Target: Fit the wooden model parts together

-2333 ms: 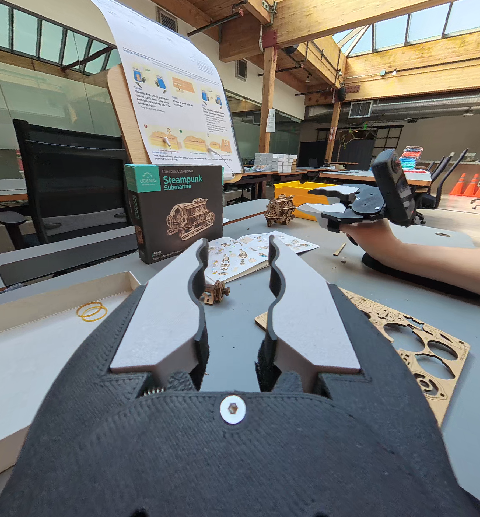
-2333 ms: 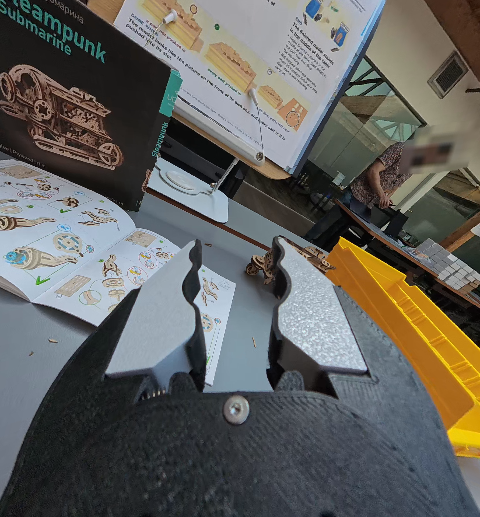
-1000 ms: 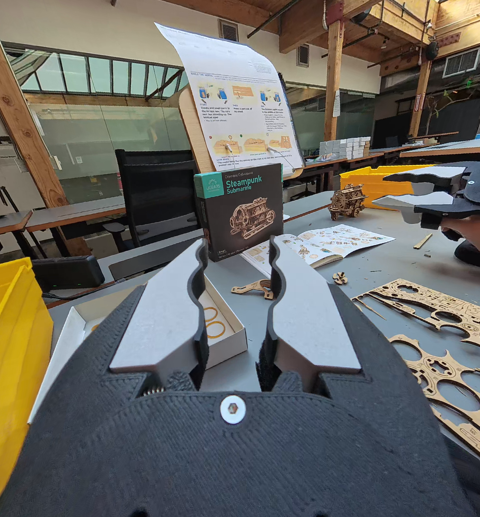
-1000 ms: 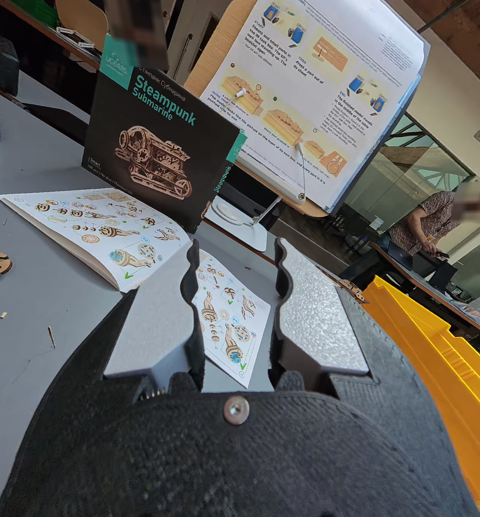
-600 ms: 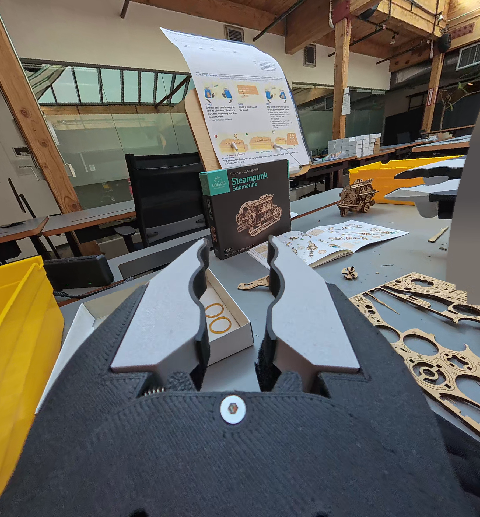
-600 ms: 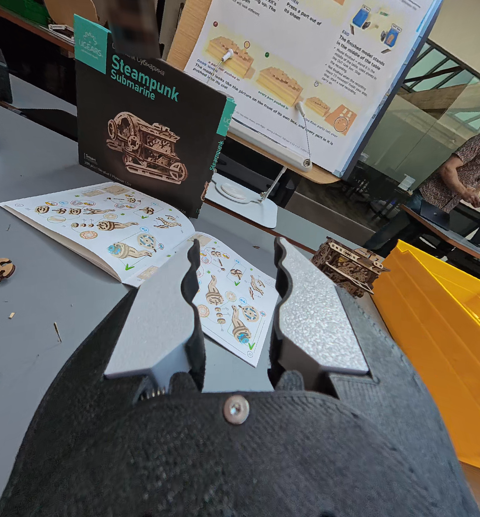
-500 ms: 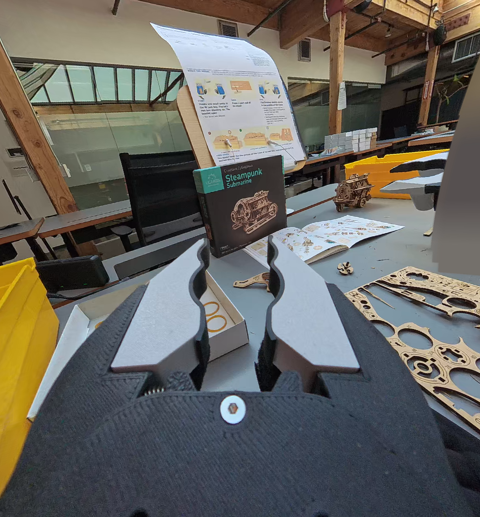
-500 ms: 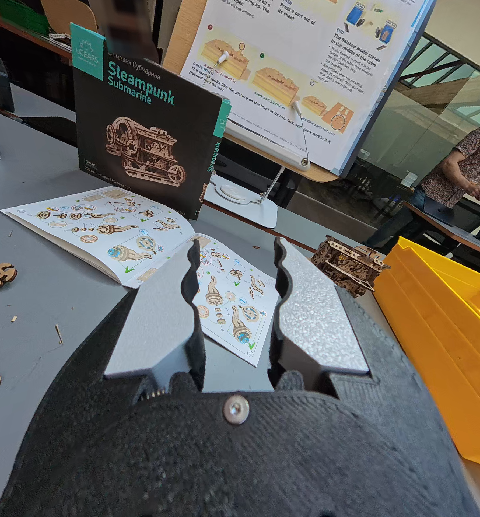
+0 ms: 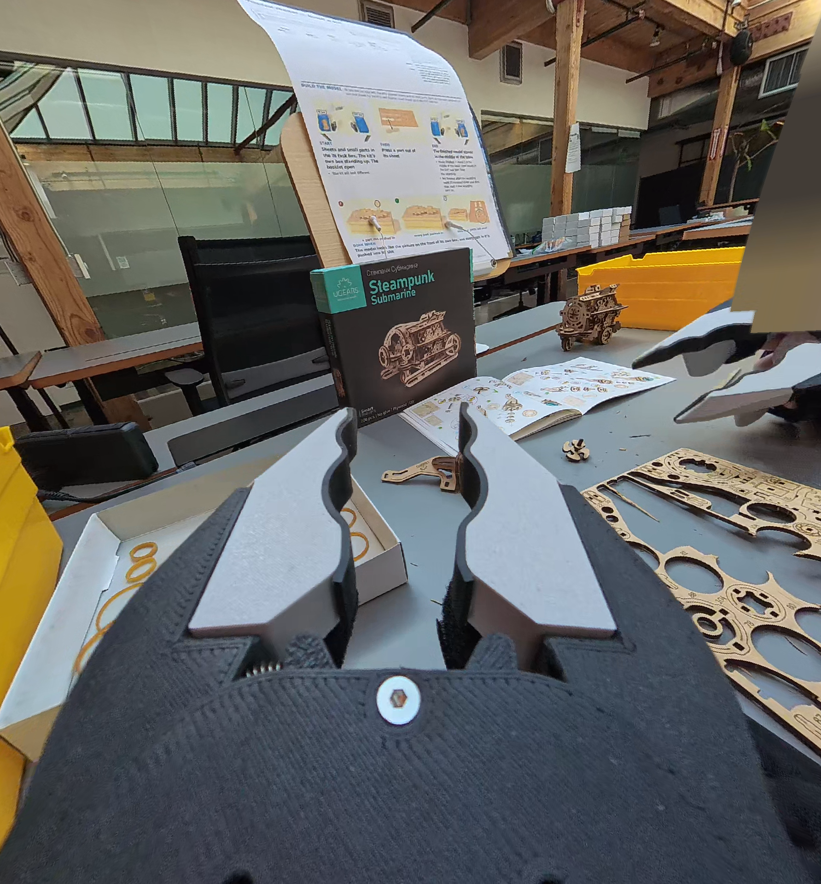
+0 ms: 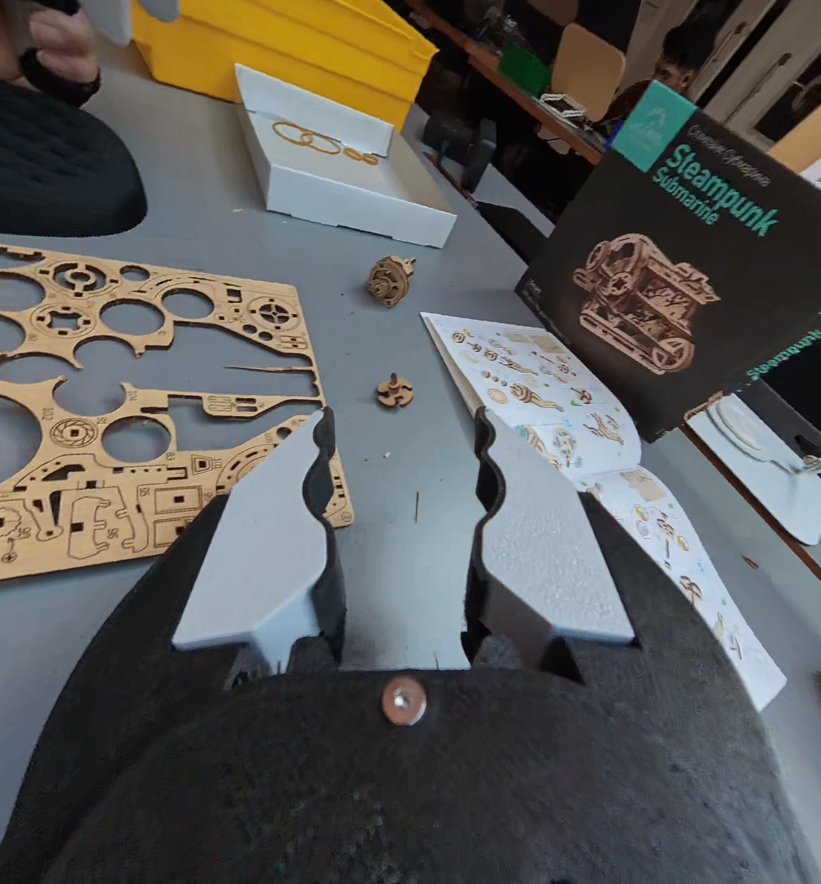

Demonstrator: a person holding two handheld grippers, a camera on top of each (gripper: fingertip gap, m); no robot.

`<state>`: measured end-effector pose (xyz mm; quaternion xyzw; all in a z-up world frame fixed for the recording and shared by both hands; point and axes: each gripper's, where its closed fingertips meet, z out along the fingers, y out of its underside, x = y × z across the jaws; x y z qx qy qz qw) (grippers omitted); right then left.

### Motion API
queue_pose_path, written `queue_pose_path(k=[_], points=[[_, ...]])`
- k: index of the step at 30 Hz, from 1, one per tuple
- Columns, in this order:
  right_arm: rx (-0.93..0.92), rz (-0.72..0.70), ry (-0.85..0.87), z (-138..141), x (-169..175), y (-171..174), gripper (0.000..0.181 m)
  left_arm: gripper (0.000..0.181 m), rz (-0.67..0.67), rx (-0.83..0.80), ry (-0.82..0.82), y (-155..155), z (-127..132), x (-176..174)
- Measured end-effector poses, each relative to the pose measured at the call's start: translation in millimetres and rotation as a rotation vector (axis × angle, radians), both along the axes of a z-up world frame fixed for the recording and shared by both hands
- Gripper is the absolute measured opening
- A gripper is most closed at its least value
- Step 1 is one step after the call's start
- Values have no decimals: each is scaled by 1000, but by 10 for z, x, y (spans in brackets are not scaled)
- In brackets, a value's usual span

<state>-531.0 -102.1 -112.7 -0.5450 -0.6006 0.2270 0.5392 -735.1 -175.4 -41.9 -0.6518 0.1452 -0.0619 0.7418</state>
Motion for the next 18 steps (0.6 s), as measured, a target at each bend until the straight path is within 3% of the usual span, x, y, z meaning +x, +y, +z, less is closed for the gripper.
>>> queue_pose_path(k=[5,9,14,18], points=[[8,77,-111,-178,-136,-125,39,41,-42,-13,61,21,-34,128],[-4,160,-147,-195,-354,-42,37,41,-51,-18,147,17,-63,233],[-16,441,-386,-299,-449,2,46,41,-83,-26,221,-4,-127,360],[64,545,-602,-282,-431,152,40,40,-94,-35,269,12,-196,399]])
